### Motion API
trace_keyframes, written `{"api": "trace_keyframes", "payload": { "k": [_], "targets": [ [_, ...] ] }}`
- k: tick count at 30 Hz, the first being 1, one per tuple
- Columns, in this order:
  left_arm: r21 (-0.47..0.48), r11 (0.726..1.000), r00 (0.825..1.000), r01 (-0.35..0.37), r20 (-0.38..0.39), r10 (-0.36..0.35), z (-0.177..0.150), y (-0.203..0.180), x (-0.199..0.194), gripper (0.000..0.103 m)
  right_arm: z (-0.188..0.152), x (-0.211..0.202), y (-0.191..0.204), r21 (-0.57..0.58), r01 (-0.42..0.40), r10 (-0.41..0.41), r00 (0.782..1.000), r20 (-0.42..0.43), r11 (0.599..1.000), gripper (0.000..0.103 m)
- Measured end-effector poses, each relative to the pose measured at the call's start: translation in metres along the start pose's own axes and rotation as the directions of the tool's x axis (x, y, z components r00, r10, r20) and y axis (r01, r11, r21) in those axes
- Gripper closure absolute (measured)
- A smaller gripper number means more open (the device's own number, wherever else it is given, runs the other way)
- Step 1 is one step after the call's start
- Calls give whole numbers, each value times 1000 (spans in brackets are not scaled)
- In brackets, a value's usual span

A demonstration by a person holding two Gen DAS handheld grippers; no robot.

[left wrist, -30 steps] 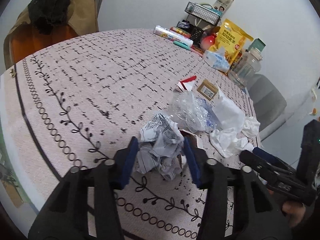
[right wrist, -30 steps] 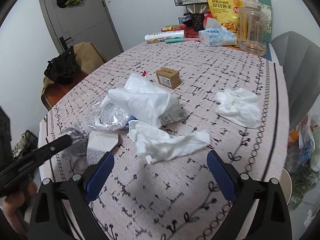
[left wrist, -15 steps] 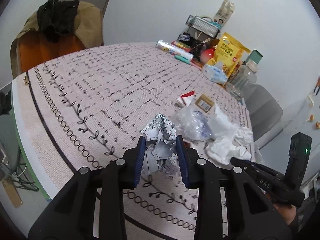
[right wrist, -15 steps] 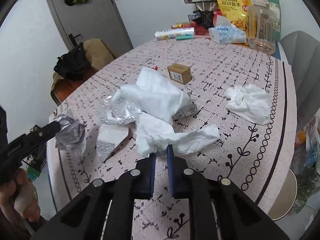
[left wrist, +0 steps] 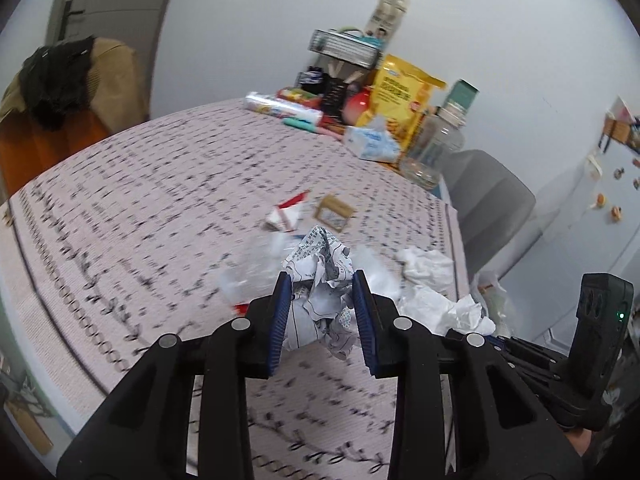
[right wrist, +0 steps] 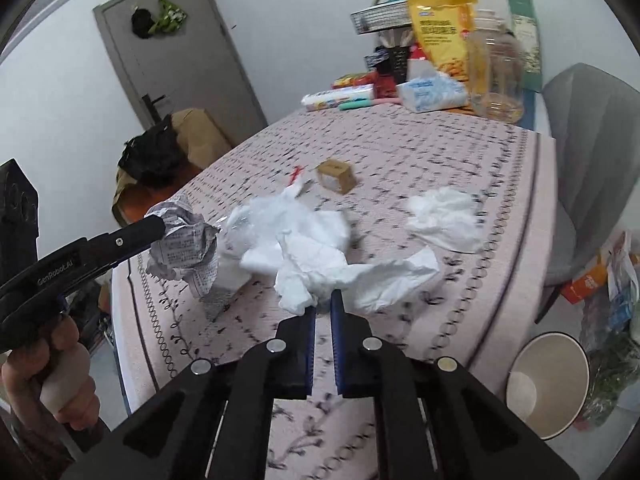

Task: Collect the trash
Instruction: 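Carry the paper wad with the left gripper while the right gripper grasps a white tissue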

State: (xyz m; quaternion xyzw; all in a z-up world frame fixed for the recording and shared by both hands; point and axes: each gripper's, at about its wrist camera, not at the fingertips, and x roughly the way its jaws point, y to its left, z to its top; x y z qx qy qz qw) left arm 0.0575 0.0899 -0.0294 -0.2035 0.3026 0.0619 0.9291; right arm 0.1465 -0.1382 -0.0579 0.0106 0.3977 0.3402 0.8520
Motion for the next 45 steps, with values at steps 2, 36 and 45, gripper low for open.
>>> {"api": "trace_keyframes", "payload": {
  "k": [2, 36, 45],
  "targets": [
    [23, 1000, 1000, 20, -4, -20, 3, -15, 7, 72, -1, -7, -12, 23, 17, -17, 1000, 10, 1000, 95],
    [283, 906, 922, 316, -318, -222, -18, -261, 169, 72, -77, -47, -297, 504, 351, -388, 921, -34, 789, 94],
    [302, 886, 882, 351, -424, -205, -54, -317, 222, 72, -110, -20, -367, 578, 360, -378, 921, -94, 732, 55]
  ]
}}
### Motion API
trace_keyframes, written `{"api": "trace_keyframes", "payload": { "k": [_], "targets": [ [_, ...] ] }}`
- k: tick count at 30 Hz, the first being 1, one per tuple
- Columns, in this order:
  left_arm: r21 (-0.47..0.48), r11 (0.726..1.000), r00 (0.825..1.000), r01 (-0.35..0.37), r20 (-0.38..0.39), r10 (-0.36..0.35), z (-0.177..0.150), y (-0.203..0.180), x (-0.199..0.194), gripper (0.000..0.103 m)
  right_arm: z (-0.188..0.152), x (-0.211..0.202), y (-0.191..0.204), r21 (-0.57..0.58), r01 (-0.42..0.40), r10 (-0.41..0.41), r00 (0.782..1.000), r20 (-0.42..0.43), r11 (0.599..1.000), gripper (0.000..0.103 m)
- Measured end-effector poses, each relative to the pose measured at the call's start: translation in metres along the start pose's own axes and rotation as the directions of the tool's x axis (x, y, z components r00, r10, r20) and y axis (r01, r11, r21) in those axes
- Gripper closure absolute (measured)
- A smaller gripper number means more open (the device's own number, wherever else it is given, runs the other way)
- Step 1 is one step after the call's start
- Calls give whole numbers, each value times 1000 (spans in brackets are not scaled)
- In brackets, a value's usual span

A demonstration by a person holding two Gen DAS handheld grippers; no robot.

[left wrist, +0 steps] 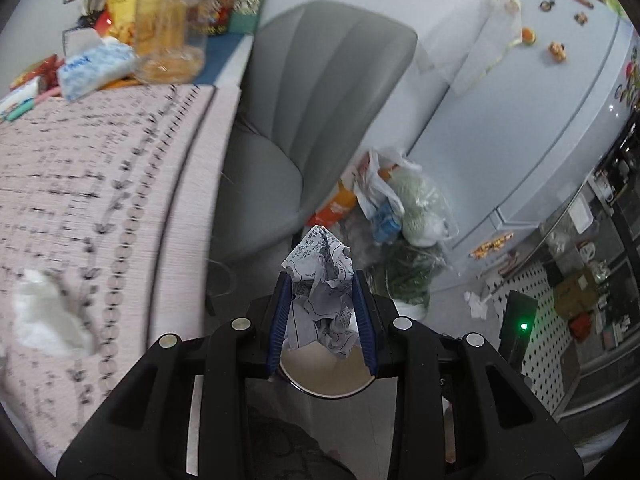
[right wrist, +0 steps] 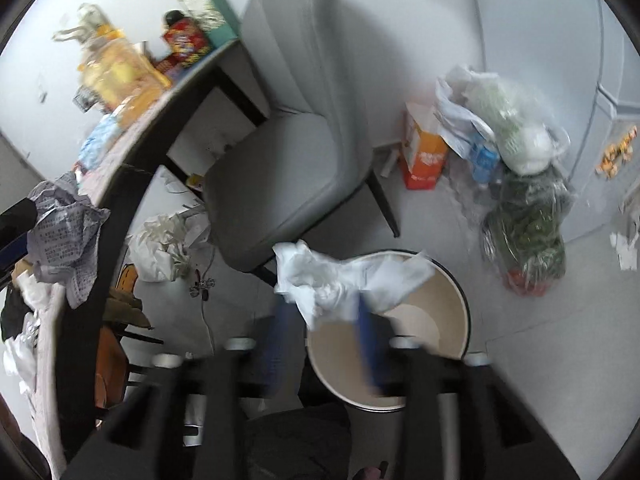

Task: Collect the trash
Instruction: 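Carry the paper wad with the left gripper while the right gripper grasps a white tissue, then open both grippers over the trash bin to drop the paper and tissue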

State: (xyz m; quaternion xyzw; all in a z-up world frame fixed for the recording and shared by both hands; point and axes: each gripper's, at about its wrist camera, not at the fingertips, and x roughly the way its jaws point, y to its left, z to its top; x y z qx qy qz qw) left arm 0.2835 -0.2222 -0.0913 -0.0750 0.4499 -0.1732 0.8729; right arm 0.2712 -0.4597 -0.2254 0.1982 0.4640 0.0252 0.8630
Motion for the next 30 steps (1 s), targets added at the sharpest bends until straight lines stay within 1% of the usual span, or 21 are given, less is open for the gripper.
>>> {"api": "trace_keyframes", "payload": {
  "k": [3, 5, 11, 13, 14, 15, 17, 20, 21, 23, 25, 27, 29, 30],
  "targets": [
    [9, 1000, 999, 1, -39, -1, -2, -9, 19, 72, -3, 2, -21, 38, 3, -2, 1000, -4, 999, 54],
    [17, 1000, 998, 4, -62, -3, -5, -15, 30, 72, -7, -2, -34, 65, 3, -3, 1000, 1, 998, 52],
    [34, 999, 990, 37, -134, -33, -14, -35, 63, 70, -20, -33, -71, 121, 23, -26, 999, 25, 992, 47],
    [43, 997, 986, 59, -155, -52, -15, -45, 74, 63, -23, -47, -80, 136, 28, -33, 999, 40, 990, 45],
    [47, 996, 984, 81, -165, -72, -17, -50, 79, 52, -25, -54, -83, 143, 29, -36, 998, 50, 989, 43],
    [47, 994, 982, 94, -167, -85, -18, -52, 80, 36, -26, -60, -85, 146, 33, -42, 997, 59, 989, 42],
    [38, 995, 984, 96, -157, -89, -20, -51, 80, 23, -27, -68, -88, 149, 39, -51, 996, 73, 988, 39],
    [14, 996, 987, 91, -132, -89, -19, -45, 71, 16, -28, -76, -86, 151, 44, -58, 994, 89, 988, 36],
    [12, 996, 989, 89, -123, -86, -19, -43, 65, 14, -28, -78, -83, 150, 48, -63, 994, 93, 987, 31],
    [17, 997, 992, 79, -95, -77, -17, -36, 49, 13, -27, -80, -75, 149, 55, -72, 992, 107, 987, 23],
    [19, 997, 995, 73, -65, -71, -14, -29, 32, 12, -26, -84, -61, 130, 41, -59, 990, 132, 991, 19],
    [15, 998, 998, 63, -15, -63, -12, -20, 9, 11, -25, -88, -48, 110, 34, -51, 988, 149, 993, 12],
    [5, 998, 998, 56, 38, -57, -10, -13, -12, 10, -24, -93, -31, 84, 24, -38, 984, 175, 996, 8],
    [-1, 998, 997, 64, 54, -64, -10, -9, -21, 10, -23, -97, -19, 68, 11, -23, 982, 188, 998, 8]
  ]
}}
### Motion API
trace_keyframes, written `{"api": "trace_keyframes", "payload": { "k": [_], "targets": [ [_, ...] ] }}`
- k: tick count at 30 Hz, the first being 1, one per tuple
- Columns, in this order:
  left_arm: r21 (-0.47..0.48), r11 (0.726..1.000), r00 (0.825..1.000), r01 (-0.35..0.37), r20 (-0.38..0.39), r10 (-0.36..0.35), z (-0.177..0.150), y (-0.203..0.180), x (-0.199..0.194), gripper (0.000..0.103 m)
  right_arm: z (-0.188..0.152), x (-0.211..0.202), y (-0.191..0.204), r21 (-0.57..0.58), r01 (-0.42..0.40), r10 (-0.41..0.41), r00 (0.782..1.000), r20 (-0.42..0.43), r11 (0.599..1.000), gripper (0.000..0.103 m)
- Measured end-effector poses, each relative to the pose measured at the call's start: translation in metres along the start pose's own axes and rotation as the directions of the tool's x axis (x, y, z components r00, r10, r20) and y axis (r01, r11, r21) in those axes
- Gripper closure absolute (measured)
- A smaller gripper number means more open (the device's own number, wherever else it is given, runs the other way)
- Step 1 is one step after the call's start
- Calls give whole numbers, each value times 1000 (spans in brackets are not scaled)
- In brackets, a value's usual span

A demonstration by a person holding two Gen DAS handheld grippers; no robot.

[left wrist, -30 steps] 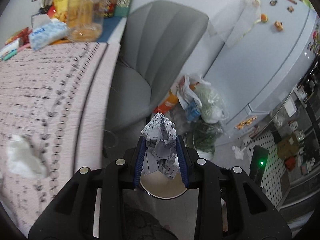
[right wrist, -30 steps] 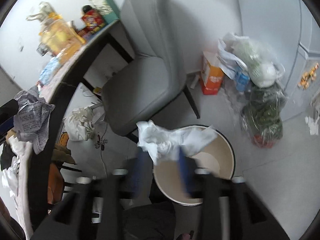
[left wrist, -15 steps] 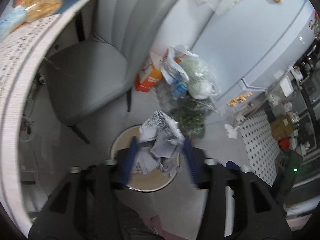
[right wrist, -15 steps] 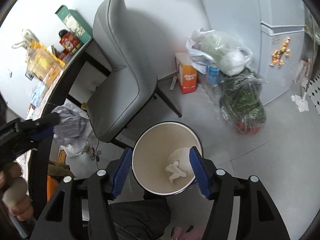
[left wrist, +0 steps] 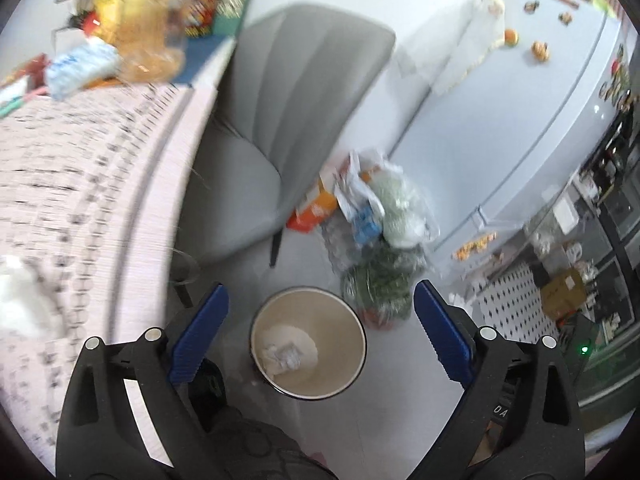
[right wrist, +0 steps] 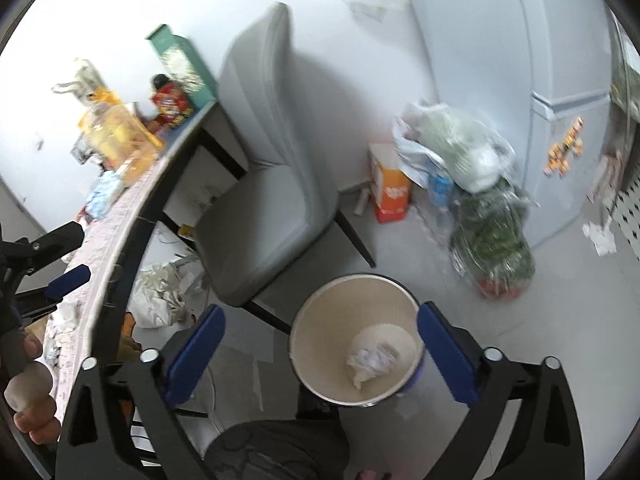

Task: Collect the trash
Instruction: 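Open both grippers over the trash bin to drop the paper and tissue, then move both tools back over the table toward the remaining trash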

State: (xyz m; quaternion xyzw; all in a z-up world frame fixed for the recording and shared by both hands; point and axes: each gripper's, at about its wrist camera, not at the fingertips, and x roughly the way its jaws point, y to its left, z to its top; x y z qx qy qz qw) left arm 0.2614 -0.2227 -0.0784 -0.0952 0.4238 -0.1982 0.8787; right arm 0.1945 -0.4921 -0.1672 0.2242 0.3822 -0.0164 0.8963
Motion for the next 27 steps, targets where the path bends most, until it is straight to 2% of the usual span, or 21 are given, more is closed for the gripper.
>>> {"api": "trace_keyframes", "payload": {
  "k": [1, 4, 8, 13, 15, 23, 27],
  "targets": [
    [-3, 1000, 1000, 19, 21, -18, 0, 3, -14, 10, 1, -3, 6, -5, -7, 7, 1000, 5, 1000, 8],
    [21, 1000, 995, -4, 98, 2, 3, 7, -47, 10, 3, -15, 33, -30, -23, 24, 999, 38, 999, 8],
    [-10, 1000, 983, -8, 182, 10, 4, 22, -85, 10, 4, -28, 69, -83, -39, 44, 997, 60, 996, 8],
    [-34, 997, 955, -66, 288, 73, -1, 47, -130, 10, 2, -45, 113, -164, -50, 66, 994, 92, 985, 8],
    [-44, 997, 946, -63, 317, 74, -4, 57, -144, 10, -1, -50, 130, -191, -60, 80, 992, 100, 980, 8],
    [-93, 990, 928, -101, 350, 128, -25, 101, -191, 10, -18, -62, 199, -312, -110, 149, 983, 107, 944, 8],
    [-141, 981, 917, -130, 360, 173, -38, 124, -208, 10, -32, -59, 230, -362, -183, 213, 976, 45, 914, 8]
  ]
}}
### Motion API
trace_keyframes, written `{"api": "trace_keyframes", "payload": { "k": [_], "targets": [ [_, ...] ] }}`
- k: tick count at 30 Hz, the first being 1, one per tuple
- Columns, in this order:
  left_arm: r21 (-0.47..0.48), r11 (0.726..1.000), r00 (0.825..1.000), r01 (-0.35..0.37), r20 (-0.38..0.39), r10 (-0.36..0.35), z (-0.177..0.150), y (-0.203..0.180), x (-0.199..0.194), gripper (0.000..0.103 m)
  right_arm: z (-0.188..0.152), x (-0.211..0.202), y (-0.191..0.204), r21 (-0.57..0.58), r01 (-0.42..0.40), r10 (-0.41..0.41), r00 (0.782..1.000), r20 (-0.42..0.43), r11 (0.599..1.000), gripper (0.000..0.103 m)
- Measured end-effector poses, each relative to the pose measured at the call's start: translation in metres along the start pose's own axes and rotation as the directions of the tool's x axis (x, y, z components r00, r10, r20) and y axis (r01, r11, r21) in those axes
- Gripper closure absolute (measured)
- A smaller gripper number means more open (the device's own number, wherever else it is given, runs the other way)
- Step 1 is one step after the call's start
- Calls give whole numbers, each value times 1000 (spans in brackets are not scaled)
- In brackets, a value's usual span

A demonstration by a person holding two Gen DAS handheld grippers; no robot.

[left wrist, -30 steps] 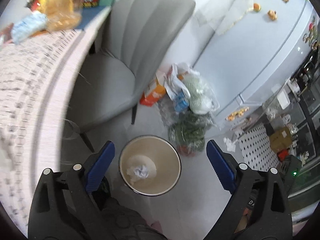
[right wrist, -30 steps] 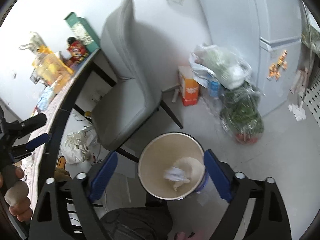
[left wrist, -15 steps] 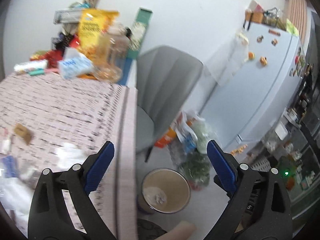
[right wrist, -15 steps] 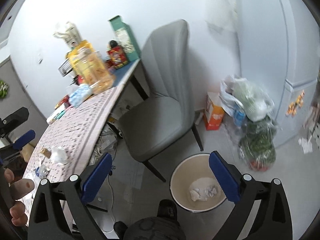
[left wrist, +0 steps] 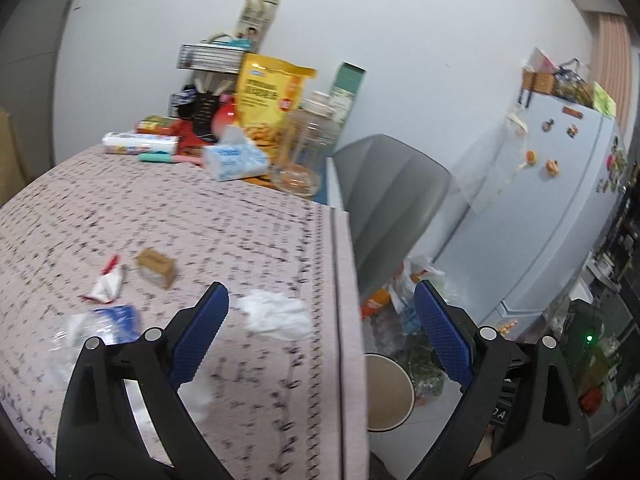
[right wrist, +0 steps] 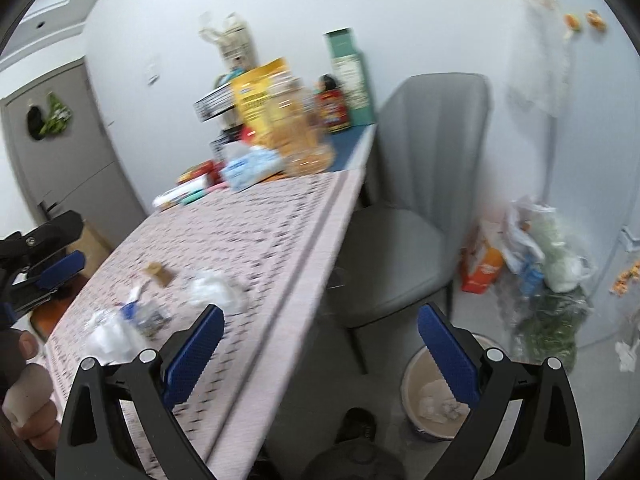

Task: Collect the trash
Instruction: 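Move both tools back over the table toward the remaining trash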

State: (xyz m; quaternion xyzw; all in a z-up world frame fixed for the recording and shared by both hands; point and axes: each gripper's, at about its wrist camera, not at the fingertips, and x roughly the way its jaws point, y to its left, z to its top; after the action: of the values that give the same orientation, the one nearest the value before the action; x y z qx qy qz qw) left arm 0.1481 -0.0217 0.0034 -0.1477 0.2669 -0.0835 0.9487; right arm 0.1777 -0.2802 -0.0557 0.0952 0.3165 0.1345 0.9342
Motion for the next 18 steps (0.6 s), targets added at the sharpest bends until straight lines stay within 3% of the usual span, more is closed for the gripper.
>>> {"api": "trace_keyframes", "payload": {
  "k": [8, 18],
  "targets": [
    [-76, 992, 995, -102, 12, 103, -16, 51, -32, 10, -9, 20, 65, -122, -127, 116, 989, -95, 984, 8],
    [-191, 960, 978, -206, -51, 200, -56, 119, -66, 13, -38, 48, 135, -211, -276, 224, 944, -240, 938, 13]
  ]
}}
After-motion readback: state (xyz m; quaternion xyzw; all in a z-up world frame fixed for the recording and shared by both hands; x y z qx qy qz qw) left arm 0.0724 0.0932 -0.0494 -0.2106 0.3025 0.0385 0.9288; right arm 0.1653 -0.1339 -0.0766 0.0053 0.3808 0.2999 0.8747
